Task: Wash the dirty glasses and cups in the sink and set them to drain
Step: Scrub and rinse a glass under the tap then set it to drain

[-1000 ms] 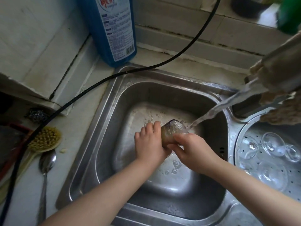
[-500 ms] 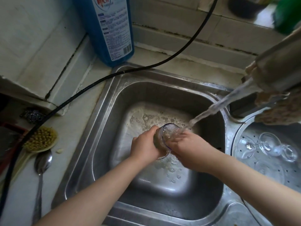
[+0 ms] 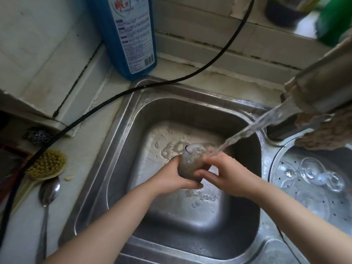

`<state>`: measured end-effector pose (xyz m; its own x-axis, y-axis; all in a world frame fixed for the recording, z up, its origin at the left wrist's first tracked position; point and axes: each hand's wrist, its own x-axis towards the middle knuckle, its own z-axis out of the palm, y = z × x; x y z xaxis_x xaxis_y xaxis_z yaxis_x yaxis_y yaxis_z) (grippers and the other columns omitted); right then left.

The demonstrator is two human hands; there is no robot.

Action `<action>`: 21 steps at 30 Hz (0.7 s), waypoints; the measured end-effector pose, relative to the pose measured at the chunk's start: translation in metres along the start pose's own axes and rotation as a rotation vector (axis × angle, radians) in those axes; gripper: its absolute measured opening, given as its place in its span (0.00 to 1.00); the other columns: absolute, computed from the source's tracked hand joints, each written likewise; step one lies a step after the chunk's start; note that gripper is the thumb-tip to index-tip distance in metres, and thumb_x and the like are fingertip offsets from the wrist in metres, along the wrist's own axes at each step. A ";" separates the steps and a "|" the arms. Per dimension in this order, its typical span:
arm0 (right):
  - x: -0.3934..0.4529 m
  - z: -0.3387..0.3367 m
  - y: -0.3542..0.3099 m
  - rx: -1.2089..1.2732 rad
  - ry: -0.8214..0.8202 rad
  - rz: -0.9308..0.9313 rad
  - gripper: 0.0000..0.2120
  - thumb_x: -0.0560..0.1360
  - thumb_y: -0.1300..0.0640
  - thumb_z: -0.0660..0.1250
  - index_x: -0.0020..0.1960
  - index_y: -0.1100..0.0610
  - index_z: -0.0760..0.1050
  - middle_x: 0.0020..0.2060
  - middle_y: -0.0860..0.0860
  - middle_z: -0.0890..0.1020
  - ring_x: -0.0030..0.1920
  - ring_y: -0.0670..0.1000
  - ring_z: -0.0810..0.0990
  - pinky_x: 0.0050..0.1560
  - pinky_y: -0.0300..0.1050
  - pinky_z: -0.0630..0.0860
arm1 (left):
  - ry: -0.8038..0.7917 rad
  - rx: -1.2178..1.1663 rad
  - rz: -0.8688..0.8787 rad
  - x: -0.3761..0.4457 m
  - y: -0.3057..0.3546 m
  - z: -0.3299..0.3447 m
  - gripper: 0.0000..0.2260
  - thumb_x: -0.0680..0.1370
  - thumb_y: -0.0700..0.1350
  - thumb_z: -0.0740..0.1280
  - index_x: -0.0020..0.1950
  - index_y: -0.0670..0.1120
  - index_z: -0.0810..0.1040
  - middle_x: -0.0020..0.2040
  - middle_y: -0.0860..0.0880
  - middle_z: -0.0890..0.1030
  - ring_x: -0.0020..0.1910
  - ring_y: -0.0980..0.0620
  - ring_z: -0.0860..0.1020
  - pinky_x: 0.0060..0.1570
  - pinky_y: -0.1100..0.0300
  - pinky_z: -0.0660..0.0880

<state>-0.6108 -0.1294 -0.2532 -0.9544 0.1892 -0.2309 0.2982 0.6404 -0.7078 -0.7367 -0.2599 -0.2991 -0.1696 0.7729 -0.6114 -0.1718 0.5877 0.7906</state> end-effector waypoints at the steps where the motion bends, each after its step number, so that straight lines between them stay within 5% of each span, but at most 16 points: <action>1: 0.000 -0.001 -0.003 0.132 0.004 0.026 0.05 0.77 0.56 0.67 0.43 0.54 0.77 0.37 0.45 0.80 0.41 0.45 0.78 0.54 0.39 0.72 | -0.051 -0.056 0.024 -0.003 0.000 0.000 0.25 0.67 0.37 0.77 0.60 0.49 0.73 0.50 0.52 0.83 0.47 0.59 0.81 0.47 0.61 0.78; 4: 0.007 0.001 -0.007 0.415 0.076 0.107 0.05 0.77 0.62 0.65 0.43 0.58 0.76 0.36 0.46 0.77 0.38 0.44 0.76 0.44 0.38 0.73 | -0.127 -0.252 -0.020 -0.006 -0.002 -0.003 0.33 0.65 0.53 0.76 0.68 0.51 0.69 0.59 0.47 0.80 0.55 0.52 0.81 0.53 0.54 0.77; 7: 0.014 0.010 -0.006 0.674 0.183 0.270 0.05 0.77 0.60 0.65 0.44 0.60 0.76 0.35 0.45 0.77 0.38 0.43 0.76 0.43 0.35 0.71 | -0.175 -0.459 -0.142 -0.006 0.005 -0.003 0.29 0.72 0.69 0.62 0.66 0.53 0.74 0.59 0.44 0.81 0.52 0.47 0.81 0.51 0.50 0.78; 11: 0.024 0.034 -0.012 0.891 0.269 0.447 0.06 0.78 0.55 0.64 0.48 0.58 0.76 0.39 0.51 0.80 0.40 0.49 0.80 0.44 0.46 0.76 | -0.036 -0.709 -0.290 0.002 0.012 0.009 0.30 0.73 0.69 0.59 0.59 0.47 0.81 0.51 0.42 0.83 0.44 0.44 0.82 0.45 0.53 0.79; 14: 0.030 0.059 -0.018 0.472 0.427 0.486 0.12 0.79 0.55 0.61 0.62 0.53 0.73 0.57 0.49 0.75 0.58 0.47 0.75 0.61 0.37 0.69 | 0.083 -0.868 -0.368 0.000 0.022 0.023 0.25 0.74 0.66 0.62 0.55 0.46 0.80 0.44 0.46 0.84 0.43 0.48 0.82 0.41 0.58 0.77; 17: 0.026 0.067 -0.028 0.157 0.500 0.341 0.18 0.77 0.47 0.60 0.63 0.52 0.75 0.63 0.46 0.72 0.63 0.45 0.69 0.62 0.26 0.58 | 0.103 -1.074 -0.387 -0.001 0.030 0.032 0.19 0.79 0.60 0.57 0.59 0.48 0.73 0.43 0.49 0.80 0.43 0.52 0.77 0.40 0.59 0.72; 19: 0.024 0.065 -0.023 -0.034 0.534 0.176 0.18 0.76 0.47 0.57 0.52 0.54 0.82 0.57 0.50 0.80 0.58 0.50 0.77 0.59 0.38 0.70 | 0.079 -1.234 -0.457 -0.002 0.033 0.035 0.17 0.79 0.55 0.60 0.57 0.44 0.75 0.40 0.44 0.83 0.45 0.49 0.76 0.42 0.58 0.71; 21: 0.025 0.056 -0.021 -0.170 0.546 0.146 0.19 0.76 0.46 0.56 0.41 0.54 0.83 0.42 0.50 0.84 0.43 0.52 0.82 0.43 0.46 0.78 | -0.023 -1.316 -0.546 0.003 0.028 0.037 0.17 0.75 0.56 0.64 0.51 0.42 0.77 0.38 0.41 0.84 0.44 0.46 0.79 0.43 0.55 0.76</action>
<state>-0.6399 -0.1798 -0.2810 -0.7864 0.6110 0.0915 0.4633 0.6812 -0.5669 -0.7059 -0.2323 -0.2780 0.2236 0.5363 -0.8139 -0.9730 0.1714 -0.1544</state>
